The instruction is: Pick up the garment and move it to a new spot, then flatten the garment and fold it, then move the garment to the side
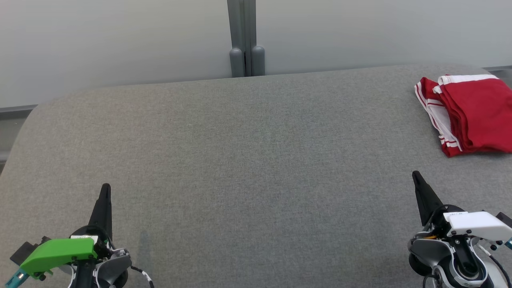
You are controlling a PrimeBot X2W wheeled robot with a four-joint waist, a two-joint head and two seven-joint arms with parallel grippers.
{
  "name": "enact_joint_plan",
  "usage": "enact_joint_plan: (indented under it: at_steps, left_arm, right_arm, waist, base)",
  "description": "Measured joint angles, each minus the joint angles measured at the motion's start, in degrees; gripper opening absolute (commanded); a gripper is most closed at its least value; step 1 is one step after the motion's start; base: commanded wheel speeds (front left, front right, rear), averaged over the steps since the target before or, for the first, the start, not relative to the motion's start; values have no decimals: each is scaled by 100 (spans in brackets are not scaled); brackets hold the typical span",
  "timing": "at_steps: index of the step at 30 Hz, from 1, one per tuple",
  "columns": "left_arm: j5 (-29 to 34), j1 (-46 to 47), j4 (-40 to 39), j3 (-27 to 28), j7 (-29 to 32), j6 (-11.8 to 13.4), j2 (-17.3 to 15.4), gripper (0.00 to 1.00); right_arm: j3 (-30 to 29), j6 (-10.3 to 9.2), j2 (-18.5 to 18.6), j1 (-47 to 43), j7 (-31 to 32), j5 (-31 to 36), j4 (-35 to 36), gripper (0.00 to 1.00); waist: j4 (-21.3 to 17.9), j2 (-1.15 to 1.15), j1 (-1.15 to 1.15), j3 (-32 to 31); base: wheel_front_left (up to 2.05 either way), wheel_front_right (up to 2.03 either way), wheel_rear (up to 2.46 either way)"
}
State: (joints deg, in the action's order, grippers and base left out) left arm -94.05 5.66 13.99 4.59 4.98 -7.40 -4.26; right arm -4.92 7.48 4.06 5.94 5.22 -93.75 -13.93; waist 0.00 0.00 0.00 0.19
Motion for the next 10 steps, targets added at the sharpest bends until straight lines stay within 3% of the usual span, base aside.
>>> enact_joint_plan:
  at_steps: [10]
  left_arm:
    - [8,1,1,24,25,0,11,0]
  right_arm:
    - [-18,0,-11,1,23,8,-1,0]
  waist:
    - [0,0,0,0]
  base:
    - [0,0,0]
